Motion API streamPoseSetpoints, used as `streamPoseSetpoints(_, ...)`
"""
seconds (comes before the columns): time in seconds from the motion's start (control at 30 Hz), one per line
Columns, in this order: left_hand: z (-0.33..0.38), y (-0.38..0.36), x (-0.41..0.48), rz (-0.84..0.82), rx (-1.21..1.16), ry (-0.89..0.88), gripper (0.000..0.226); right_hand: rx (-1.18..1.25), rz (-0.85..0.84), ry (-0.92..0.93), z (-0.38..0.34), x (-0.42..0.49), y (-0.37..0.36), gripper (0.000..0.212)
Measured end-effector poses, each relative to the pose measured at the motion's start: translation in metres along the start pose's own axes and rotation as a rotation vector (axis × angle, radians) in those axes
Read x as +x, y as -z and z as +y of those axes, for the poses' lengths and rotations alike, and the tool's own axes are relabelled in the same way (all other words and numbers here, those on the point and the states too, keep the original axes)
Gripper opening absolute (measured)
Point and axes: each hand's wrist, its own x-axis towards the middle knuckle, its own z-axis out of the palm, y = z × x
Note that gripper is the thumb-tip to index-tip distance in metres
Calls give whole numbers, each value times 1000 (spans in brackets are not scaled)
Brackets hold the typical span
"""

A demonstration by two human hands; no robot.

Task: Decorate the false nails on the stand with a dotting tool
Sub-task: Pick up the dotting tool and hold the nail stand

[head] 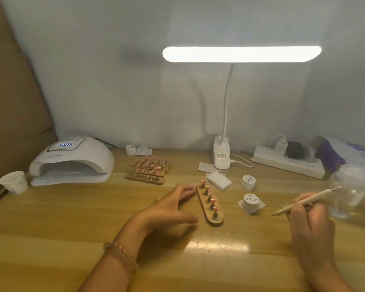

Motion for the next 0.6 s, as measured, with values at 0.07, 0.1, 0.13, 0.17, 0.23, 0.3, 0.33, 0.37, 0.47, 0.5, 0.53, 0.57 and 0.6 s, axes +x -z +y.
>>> streamPoseSetpoints(0.07, 10, -17, 1, 59, 175, 70, 122, 20, -6, -15, 0, 0, 0, 20)
streamPoseSetpoints(0.1, 14, -30, 3, 135, 272, 99, 134, 24, -7, -23, 0, 0, 0, 20)
streamPoseSetpoints(0.13, 18, -45, 6, 228, 356, 106, 139, 24, -6, -28, 0, 1, -1, 22)
streamPoseSetpoints(0.17, 20, -58, 9, 329, 415, 96, 138, 20, -4, -27, 0, 1, -1, 23)
streamPoseSetpoints(0.23, 19, -73, 15, 476, 462, 77, 123, 3, -5, -15, 0, 0, -1, 27)
streamPoseSetpoints(0.3, 17, -68, 17, 533, 423, 82, 97, -15, -12, 10, 0, -1, -1, 28)
streamPoseSetpoints(0.33, 15, -60, 16, 536, 379, 81, 82, -24, -11, 26, -1, -1, -1, 28)
streamPoseSetpoints(0.37, 13, -51, 13, 517, 337, 79, 69, -34, -11, 41, -1, -1, -1, 26)
streamPoseSetpoints(0.47, 4, -22, -4, 319, 241, 52, 53, -66, -36, 64, 0, -2, 0, 16)
streamPoseSetpoints(0.5, 1, -13, -11, 229, 195, 33, 52, -84, -45, 72, 1, -2, 0, 10)
streamPoseSetpoints(0.53, -2, -5, -17, 146, 129, 18, 51, -107, -43, 86, 0, -2, 1, 8)
streamPoseSetpoints(0.57, -5, 1, -23, 82, 57, 9, 50, -124, -36, 102, 0, -2, 1, 9)
streamPoseSetpoints(0.6, -7, 4, -27, 49, 4, 2, 50, -121, -28, 116, -2, -3, 1, 11)
